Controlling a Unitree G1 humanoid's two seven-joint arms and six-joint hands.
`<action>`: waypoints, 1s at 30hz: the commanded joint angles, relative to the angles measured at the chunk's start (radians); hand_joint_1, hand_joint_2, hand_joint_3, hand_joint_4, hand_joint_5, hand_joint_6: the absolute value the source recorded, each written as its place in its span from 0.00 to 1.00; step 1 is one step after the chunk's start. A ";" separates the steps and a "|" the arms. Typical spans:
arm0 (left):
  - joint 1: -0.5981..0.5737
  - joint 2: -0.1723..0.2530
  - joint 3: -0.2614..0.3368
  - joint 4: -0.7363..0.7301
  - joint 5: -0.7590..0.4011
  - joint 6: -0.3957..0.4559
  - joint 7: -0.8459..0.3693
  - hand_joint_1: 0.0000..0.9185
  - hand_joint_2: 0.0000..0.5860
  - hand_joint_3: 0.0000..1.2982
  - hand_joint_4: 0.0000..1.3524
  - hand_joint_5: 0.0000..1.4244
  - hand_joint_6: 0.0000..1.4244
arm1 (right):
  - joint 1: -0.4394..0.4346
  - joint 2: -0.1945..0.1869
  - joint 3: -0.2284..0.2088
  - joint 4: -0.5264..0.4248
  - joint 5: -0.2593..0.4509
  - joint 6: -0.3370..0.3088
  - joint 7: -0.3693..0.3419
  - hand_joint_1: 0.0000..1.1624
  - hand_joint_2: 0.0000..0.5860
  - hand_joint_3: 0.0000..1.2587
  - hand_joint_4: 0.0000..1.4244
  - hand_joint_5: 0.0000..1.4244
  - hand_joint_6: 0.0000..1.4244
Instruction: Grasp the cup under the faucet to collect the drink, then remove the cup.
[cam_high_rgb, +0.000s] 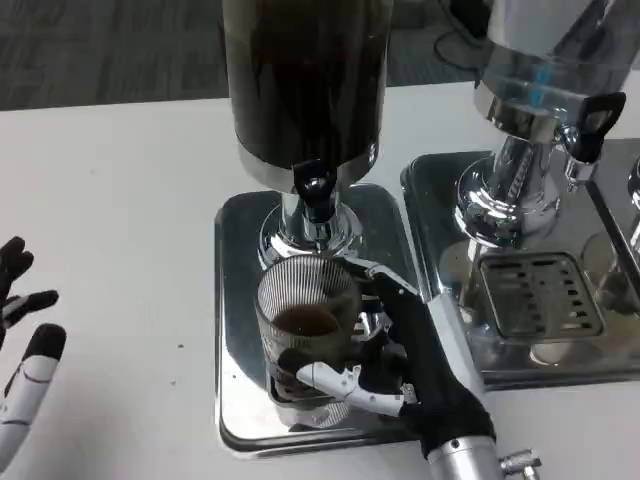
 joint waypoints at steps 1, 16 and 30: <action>-0.007 0.006 -0.015 0.013 0.002 -0.005 -0.020 0.00 0.35 0.06 0.06 0.18 0.09 | 0.001 0.008 -0.013 -0.019 0.000 -0.031 -0.024 0.79 0.31 0.35 0.39 0.49 0.72; -0.002 0.128 -0.104 -0.091 0.322 0.144 -0.027 0.00 0.31 0.00 0.00 0.01 0.00 | 0.045 -0.017 -0.048 -0.123 -0.063 0.002 -0.036 0.79 0.31 0.36 0.40 0.49 0.75; 0.057 0.210 -0.177 -0.248 0.534 0.255 0.033 0.00 0.28 0.00 0.00 0.00 0.00 | 0.092 -0.062 -0.062 -0.196 -0.053 -0.002 0.001 0.79 0.31 0.36 0.40 0.50 0.76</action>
